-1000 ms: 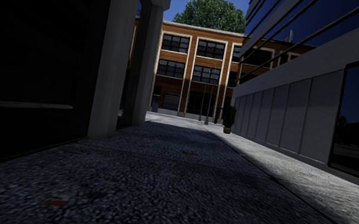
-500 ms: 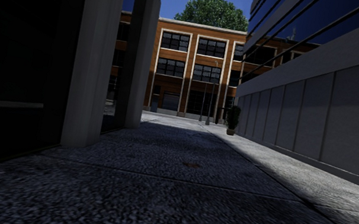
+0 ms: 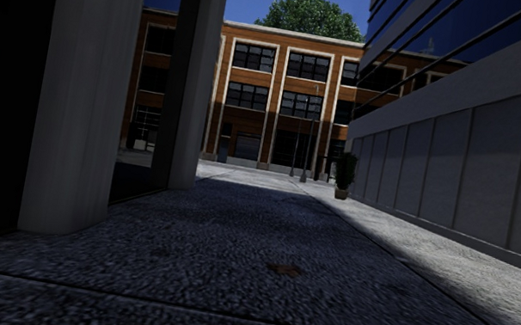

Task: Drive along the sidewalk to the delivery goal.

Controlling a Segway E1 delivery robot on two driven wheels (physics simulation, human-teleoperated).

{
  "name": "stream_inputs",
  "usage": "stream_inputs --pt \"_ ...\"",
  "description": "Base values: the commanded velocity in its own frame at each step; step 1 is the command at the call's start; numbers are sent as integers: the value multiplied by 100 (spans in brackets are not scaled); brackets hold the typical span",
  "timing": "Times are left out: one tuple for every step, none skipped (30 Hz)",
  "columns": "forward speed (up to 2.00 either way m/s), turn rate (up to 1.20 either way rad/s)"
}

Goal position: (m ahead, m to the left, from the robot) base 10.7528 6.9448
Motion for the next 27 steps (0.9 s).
stream_inputs --pt "200 0" --pt "200 0" --pt "200 0" --pt "200 0" --pt "200 0" --pt "200 0" --pt "200 0" --pt "200 0" --pt "200 0" --pt "200 0" --pt "200 0" --pt "200 0" --pt "200 0" --pt "200 0" --pt "200 0" --pt "200 0" --pt "200 0" --pt "200 0" --pt "200 0" --pt "200 0" --pt "200 0" --pt "200 0" --pt "200 0" --pt "200 0" --pt "200 0" --pt "200 0" --pt "200 0"
